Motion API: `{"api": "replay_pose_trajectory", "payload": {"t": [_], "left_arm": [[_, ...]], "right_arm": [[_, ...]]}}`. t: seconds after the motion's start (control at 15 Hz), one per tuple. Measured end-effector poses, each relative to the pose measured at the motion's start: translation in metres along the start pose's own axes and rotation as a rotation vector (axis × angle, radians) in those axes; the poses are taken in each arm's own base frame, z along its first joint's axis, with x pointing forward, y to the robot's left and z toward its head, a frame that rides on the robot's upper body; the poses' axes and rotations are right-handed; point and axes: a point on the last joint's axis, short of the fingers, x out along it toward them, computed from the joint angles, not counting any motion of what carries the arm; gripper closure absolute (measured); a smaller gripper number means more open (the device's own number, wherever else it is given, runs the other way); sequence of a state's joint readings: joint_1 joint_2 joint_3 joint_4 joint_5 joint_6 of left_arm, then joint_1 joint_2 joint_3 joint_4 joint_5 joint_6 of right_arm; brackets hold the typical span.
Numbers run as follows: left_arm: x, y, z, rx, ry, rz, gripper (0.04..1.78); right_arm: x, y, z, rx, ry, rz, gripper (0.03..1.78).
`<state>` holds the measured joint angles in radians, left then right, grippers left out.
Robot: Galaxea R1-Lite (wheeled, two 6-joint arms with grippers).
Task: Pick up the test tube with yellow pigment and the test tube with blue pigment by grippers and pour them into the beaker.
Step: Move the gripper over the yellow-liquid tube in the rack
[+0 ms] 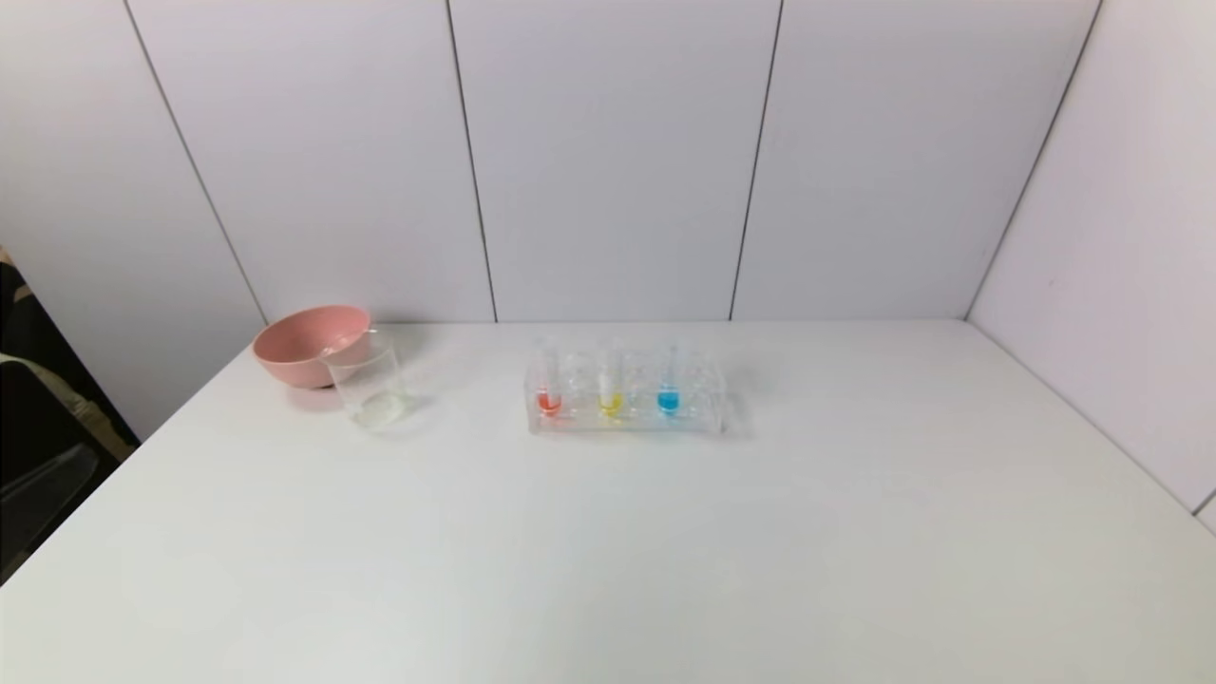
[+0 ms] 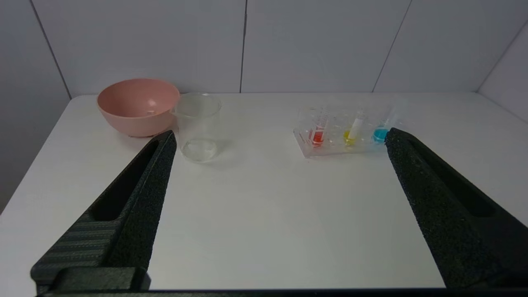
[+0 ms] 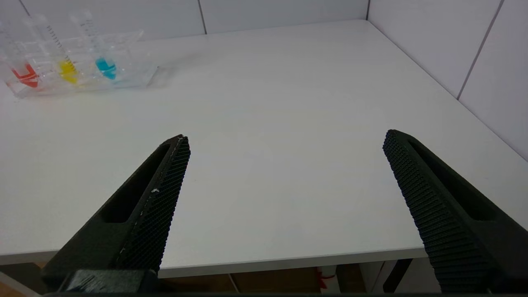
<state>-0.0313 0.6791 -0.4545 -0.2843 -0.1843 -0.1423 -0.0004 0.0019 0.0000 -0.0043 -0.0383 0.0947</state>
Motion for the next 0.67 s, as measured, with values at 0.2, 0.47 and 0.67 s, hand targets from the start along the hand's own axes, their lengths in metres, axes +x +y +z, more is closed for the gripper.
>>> {"api": "replay_pose_trajectory", "payload": {"t": [0.2, 0.47, 0.67], "left_arm": [[0.054, 0.004, 0.013, -0.001, 0.011, -0.044, 0.06], [0.118, 0.0, 0.005, -0.017, 0.069, -0.113, 0.06], [0.151, -0.003, -0.012, -0.019, 0.125, -0.145, 0.06]], "right_arm": [[0.0, 0.0, 0.0, 0.0, 0.0, 0.0, 0.1], [0.0, 0.0, 0.0, 0.0, 0.0, 0.0, 0.1], [0.0, 0.0, 0.0, 0.0, 0.0, 0.0, 0.1]]}}
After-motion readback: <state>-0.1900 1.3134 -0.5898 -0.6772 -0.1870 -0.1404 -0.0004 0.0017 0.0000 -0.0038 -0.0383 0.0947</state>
